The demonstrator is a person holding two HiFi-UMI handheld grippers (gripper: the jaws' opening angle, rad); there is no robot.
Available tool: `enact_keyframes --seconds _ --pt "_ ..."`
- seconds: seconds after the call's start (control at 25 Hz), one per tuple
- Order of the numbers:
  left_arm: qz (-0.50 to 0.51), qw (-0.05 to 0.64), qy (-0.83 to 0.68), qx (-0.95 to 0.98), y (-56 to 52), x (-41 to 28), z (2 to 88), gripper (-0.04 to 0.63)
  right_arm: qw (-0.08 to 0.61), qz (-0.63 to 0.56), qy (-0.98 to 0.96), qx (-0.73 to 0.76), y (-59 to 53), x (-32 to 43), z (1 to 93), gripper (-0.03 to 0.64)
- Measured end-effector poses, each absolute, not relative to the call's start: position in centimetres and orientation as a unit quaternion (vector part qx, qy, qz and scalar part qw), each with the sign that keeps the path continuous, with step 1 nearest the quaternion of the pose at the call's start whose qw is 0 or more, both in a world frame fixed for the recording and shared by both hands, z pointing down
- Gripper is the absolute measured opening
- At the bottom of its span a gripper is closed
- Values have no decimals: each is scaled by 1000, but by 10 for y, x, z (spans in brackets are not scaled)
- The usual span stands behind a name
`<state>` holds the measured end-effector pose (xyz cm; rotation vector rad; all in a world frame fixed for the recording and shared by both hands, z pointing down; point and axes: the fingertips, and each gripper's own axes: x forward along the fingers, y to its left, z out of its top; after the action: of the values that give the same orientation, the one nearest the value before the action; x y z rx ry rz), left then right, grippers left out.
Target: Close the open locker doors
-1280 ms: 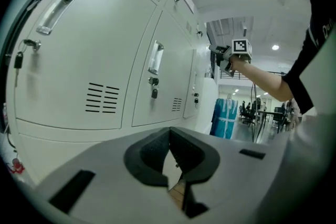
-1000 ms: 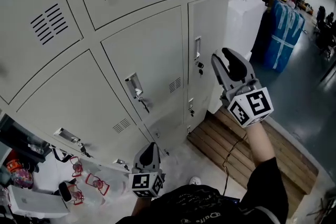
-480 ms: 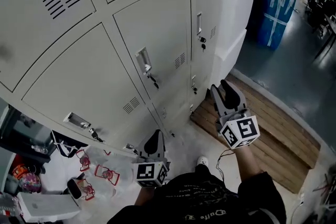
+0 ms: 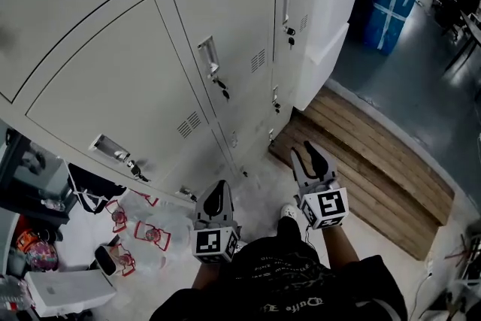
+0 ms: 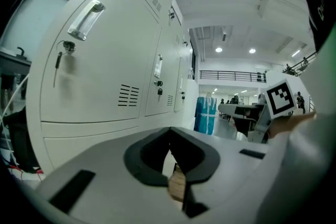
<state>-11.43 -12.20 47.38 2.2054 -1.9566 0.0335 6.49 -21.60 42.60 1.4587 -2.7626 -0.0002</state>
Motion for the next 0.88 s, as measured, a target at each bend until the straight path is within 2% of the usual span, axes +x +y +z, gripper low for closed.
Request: enact_keyframes --seconds 0.36,0.56,0.72,0.88 --pt "27 102 -657 747 -104 -127 487 8 22 22 -877 480 -190 52 446 129" --pt "23 101 -654 749 -105 -126 485 8 31 8 -881 472 -184 40 449 36" --pt "22 94 -651 753 -108 -125 484 8 23 28 -881 471 -183 39 452 6" --pt "17 91 -652 752 -112 -124 483 8 16 28 -883 468 -184 39 451 5"
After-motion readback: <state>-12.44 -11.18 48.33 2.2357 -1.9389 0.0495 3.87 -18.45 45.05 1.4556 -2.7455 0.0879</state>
